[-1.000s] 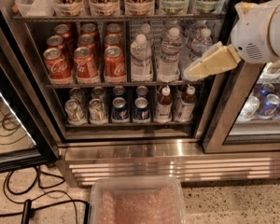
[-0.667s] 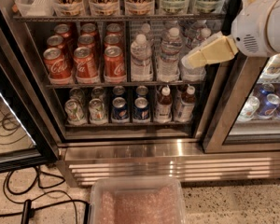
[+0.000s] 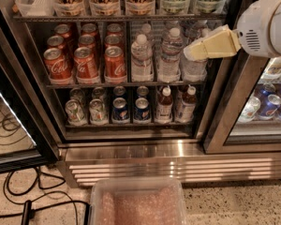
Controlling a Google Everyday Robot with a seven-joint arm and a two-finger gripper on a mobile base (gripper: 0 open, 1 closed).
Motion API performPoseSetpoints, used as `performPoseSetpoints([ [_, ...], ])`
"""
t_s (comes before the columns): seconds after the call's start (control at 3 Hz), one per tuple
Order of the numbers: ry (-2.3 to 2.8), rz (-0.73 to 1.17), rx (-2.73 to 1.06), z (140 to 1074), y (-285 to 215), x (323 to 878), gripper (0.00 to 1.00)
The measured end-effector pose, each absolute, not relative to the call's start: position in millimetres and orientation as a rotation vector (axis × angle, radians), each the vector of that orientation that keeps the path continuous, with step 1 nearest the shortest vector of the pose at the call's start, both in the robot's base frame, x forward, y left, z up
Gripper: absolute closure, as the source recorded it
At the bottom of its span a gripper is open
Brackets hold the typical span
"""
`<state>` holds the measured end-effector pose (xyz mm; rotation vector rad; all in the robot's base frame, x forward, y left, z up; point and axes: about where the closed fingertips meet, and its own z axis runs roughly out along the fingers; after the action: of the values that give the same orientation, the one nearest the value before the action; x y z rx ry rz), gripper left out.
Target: Pick green can from top shelf of fridge
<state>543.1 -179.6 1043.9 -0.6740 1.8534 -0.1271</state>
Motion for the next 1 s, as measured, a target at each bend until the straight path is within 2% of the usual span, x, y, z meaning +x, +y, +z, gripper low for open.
performPoseSetpoints([
  [0.67,1.857,-0.109,-0.622,1039.8,-177.1,548.2,0.00],
  [1.0,1.820,-0.096,-0.539,1044.5,-172.1,560.9,0.11],
])
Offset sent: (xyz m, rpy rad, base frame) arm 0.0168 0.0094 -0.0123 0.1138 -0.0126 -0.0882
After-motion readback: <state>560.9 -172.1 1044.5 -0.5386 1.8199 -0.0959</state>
